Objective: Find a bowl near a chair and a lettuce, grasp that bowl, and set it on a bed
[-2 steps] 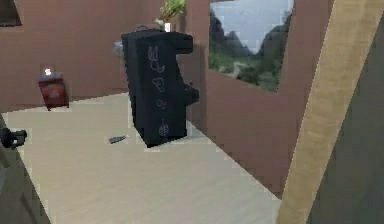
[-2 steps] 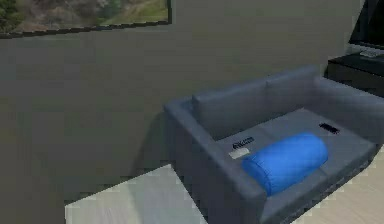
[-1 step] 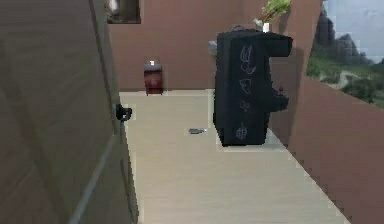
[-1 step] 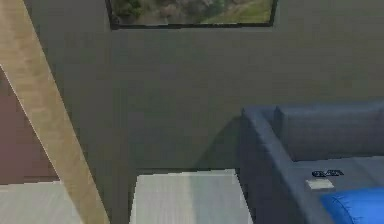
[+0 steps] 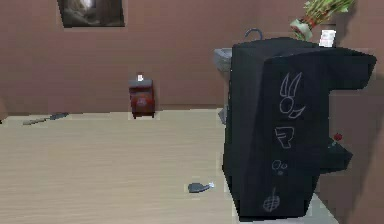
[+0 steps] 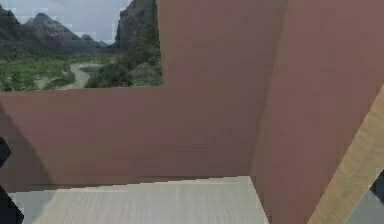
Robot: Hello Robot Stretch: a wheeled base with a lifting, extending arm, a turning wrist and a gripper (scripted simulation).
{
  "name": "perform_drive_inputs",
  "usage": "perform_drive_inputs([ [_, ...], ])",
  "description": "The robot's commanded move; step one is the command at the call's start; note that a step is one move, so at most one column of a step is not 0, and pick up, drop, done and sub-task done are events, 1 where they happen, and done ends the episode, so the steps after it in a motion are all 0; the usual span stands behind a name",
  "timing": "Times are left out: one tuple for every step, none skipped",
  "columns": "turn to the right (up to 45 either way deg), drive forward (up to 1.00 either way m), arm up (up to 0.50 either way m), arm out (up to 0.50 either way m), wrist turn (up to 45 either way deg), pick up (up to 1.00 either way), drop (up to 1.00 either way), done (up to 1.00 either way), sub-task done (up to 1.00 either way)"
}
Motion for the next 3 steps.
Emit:
perform_drive_inputs([
  [0.0,0.30,0.00,0.00,0.0,0.00,0.00,0.00,0.00],
  [-36.0,0.00,0.00,0.00,0.0,0.00,0.00,0.00,0.00],
  [0.0,0.45,0.00,0.00,0.0,0.00,0.00,0.00,0.00],
])
